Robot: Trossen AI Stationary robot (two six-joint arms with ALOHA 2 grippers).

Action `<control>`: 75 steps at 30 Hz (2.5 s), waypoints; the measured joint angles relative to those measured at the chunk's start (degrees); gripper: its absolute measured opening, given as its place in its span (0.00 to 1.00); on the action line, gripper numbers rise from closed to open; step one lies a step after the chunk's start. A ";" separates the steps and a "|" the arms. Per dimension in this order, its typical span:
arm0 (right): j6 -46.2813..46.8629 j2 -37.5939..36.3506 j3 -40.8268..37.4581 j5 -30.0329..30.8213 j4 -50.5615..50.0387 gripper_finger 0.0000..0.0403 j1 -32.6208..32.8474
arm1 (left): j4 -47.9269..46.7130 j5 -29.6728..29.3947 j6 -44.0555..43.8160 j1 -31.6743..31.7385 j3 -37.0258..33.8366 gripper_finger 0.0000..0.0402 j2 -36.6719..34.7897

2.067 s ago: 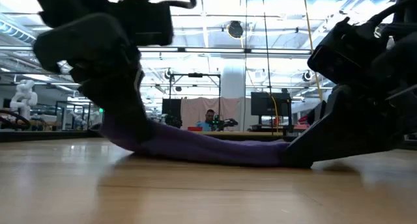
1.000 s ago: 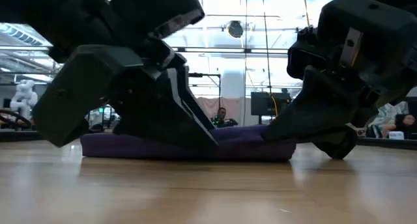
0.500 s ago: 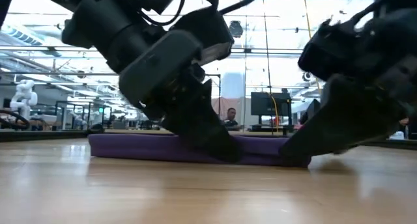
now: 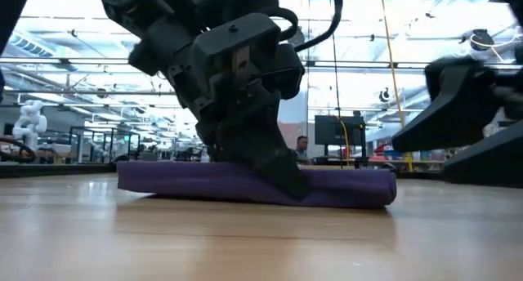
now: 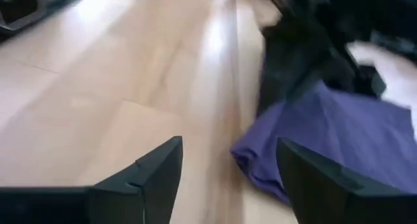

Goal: Roll towel
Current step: Roll the purple towel

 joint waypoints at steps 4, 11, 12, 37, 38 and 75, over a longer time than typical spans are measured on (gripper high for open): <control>-1.86 0.15 1.53 0.25 -0.96 0.55 0.24 | 0.27 4.26 -1.28 1.71 0.00 0.01 0.00; 2.29 0.15 3.10 1.56 -5.20 0.47 -1.89 | 0.27 7.27 -2.79 3.34 0.00 0.01 0.00; 3.09 0.15 3.12 1.65 -6.59 0.47 -2.06 | 0.27 7.29 -2.81 3.36 0.00 0.01 0.00; 20.99 0.15 3.15 -8.58 -9.73 0.02 -8.73 | -0.33 2.07 -0.99 3.16 0.00 0.03 0.00; 23.32 0.15 3.18 -8.72 -10.21 0.03 -8.82 | -0.50 0.69 -0.72 2.91 0.00 0.04 0.00; 32.10 -0.49 3.11 -16.43 -12.27 0.02 -8.39 | -37.58 -28.29 -8.77 -19.20 -0.04 0.03 -8.52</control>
